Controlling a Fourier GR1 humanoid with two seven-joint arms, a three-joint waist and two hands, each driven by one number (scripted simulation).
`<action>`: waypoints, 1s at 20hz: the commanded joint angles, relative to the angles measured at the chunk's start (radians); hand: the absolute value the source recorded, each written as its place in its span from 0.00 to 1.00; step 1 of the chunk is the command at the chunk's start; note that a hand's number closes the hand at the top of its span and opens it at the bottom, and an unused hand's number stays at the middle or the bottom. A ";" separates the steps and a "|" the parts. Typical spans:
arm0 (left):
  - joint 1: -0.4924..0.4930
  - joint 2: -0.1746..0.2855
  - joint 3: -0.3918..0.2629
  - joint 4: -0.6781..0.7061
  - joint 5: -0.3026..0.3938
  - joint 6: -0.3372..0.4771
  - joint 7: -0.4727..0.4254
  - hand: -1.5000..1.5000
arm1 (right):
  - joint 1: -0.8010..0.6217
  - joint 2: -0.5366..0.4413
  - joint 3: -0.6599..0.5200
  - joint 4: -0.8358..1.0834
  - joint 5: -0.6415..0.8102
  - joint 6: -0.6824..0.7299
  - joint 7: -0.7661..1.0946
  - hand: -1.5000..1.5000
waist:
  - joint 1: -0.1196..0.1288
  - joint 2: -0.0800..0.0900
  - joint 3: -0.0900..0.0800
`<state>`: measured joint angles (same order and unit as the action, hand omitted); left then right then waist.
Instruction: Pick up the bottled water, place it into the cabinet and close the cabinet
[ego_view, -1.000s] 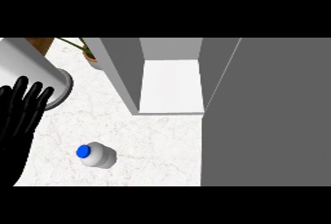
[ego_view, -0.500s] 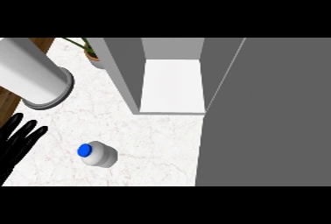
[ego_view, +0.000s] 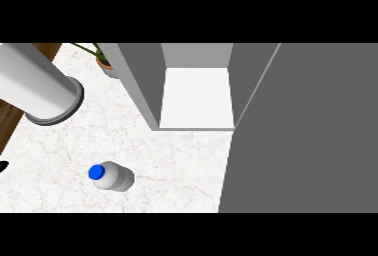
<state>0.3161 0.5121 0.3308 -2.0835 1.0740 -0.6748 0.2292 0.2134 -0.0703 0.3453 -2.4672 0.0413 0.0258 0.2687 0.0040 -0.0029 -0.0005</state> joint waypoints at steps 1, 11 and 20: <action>0.048 -0.023 0.026 0.021 0.003 -0.083 0.033 0.00 | -0.023 0.017 0.055 -0.066 0.066 -0.035 0.096 0.00 | 0.000 0.001 0.000; -0.046 -0.138 -0.023 0.091 -0.248 -0.129 0.054 0.00 | -0.018 -0.002 0.134 -0.076 0.117 -0.073 0.100 0.00 | -0.009 0.001 0.000; -0.134 -0.276 -0.071 0.217 -0.522 -0.138 -0.017 0.00 | -0.034 -0.016 0.191 -0.096 0.164 -0.119 0.128 0.00 | -0.012 0.001 0.000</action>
<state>0.1953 0.2914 0.2796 -1.9251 0.6652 -0.7746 0.2498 0.1533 -0.0713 0.4931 -2.4764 0.0878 -0.0812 0.3705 -0.0065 -0.0018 -0.0008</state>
